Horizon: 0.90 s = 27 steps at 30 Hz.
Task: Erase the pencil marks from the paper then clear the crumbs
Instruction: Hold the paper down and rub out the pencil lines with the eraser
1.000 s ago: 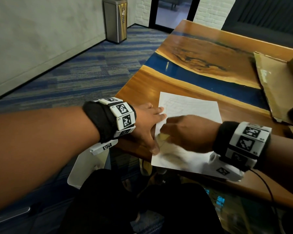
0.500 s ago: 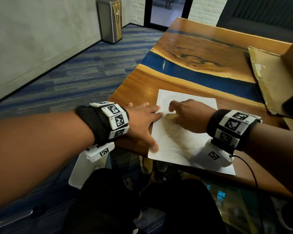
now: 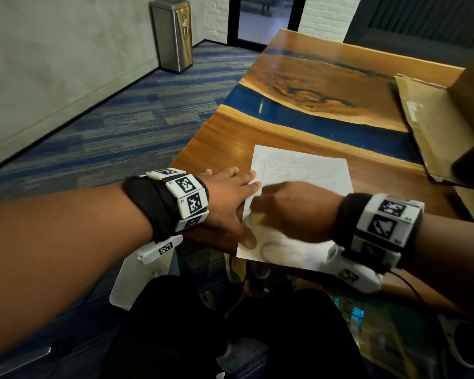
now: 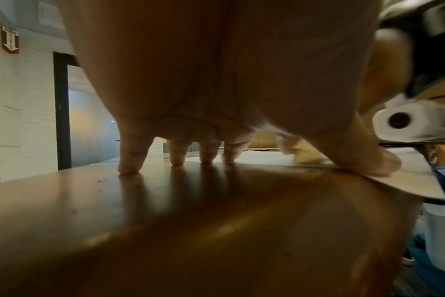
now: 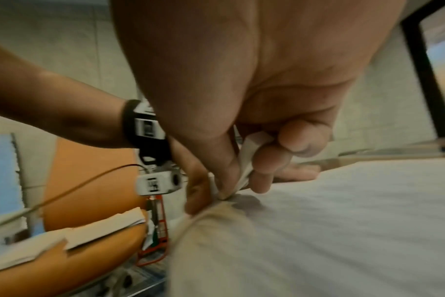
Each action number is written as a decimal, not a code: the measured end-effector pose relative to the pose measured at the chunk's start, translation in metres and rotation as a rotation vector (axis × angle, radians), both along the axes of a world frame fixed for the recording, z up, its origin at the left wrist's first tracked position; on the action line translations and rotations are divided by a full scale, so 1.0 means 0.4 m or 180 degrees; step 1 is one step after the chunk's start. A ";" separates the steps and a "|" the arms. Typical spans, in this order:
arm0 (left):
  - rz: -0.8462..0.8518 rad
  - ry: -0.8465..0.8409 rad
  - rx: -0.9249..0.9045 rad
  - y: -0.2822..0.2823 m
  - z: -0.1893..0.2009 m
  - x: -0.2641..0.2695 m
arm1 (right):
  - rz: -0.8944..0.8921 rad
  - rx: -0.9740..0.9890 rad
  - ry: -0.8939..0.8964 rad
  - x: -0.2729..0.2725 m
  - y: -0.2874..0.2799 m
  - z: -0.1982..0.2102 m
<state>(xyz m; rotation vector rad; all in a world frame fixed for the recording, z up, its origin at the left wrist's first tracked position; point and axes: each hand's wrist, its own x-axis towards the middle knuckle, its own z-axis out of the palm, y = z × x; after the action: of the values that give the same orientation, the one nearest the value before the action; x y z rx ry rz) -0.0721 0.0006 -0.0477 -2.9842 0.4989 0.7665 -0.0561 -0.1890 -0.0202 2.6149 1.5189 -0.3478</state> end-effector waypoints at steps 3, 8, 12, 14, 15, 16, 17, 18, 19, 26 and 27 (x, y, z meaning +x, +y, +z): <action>-0.0028 -0.0022 0.0029 -0.002 0.000 0.000 | 0.0047 -0.0037 -0.0010 0.011 0.000 -0.002; -0.0064 -0.0054 0.0062 0.000 -0.001 -0.003 | -0.0081 0.0012 -0.0196 0.027 -0.010 -0.004; -0.0063 -0.0063 0.0119 -0.001 -0.001 -0.001 | -0.0059 -0.0136 -0.0044 0.028 -0.016 0.006; -0.0034 -0.0062 0.0108 -0.002 0.000 -0.001 | -0.0526 -0.0076 -0.0356 0.067 -0.030 0.004; -0.0008 -0.0062 0.0094 -0.002 0.002 -0.003 | -0.0558 -0.0016 -0.0384 0.070 -0.033 -0.002; 0.0018 -0.0068 0.0077 0.001 0.005 -0.004 | -0.0445 0.0025 -0.0332 0.054 -0.028 -0.001; 0.0036 -0.0071 0.0059 0.004 0.010 -0.009 | -0.0206 0.0067 -0.0208 0.033 -0.020 -0.002; 0.0050 -0.0074 0.0050 0.007 0.013 -0.017 | 0.0033 0.0079 -0.0042 0.005 -0.010 0.001; 0.0049 -0.0088 0.0061 0.009 0.016 -0.024 | 0.0146 0.0090 0.0052 -0.011 -0.003 0.000; 0.0189 -0.0060 0.0166 0.040 0.011 -0.023 | -0.0633 0.0001 -0.0095 0.093 0.026 -0.024; 0.0189 -0.0053 0.0144 0.044 0.010 -0.019 | -0.0629 -0.0003 -0.0103 0.099 0.030 -0.028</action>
<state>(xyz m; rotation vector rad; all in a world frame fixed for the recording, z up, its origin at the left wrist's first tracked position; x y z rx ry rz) -0.0798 0.0183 -0.0438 -2.9734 0.3884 0.7461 -0.0165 -0.1769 -0.0313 2.7624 1.2534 -0.3199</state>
